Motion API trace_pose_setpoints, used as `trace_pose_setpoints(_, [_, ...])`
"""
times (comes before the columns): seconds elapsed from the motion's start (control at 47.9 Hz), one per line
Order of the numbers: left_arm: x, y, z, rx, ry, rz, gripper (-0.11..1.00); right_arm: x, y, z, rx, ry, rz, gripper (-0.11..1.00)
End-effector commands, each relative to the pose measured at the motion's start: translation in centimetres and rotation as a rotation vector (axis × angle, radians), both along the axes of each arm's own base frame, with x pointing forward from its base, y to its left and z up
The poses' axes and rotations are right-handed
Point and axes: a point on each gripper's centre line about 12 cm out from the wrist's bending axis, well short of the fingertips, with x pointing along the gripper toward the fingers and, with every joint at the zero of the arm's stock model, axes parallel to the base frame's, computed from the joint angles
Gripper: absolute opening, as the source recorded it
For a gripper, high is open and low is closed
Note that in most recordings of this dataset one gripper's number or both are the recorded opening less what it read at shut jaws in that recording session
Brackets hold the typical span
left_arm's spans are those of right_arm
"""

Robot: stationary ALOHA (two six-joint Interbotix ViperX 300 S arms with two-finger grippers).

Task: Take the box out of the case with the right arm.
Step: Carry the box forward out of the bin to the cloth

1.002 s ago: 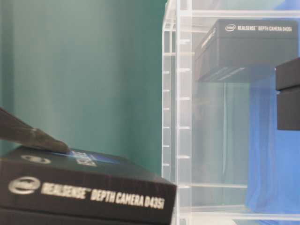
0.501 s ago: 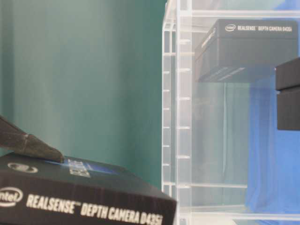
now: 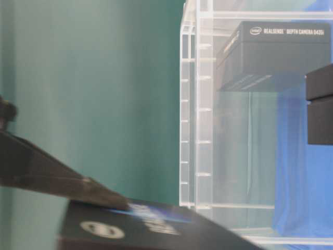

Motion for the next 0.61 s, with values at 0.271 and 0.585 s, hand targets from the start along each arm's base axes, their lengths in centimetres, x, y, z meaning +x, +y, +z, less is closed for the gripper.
trace_pose_setpoints(0.271, [0.1,0.0,0.9,-0.002,-0.028,0.001,0.02,1.7,0.4,-3.5,0.079,0.019,0.015,0.68])
trace_pose_setpoints(0.585, [0.1,0.0,0.8,-0.002,-0.028,0.001,0.02,2.5,-0.2,-8.1,0.084,0.060,-0.013,0.68])
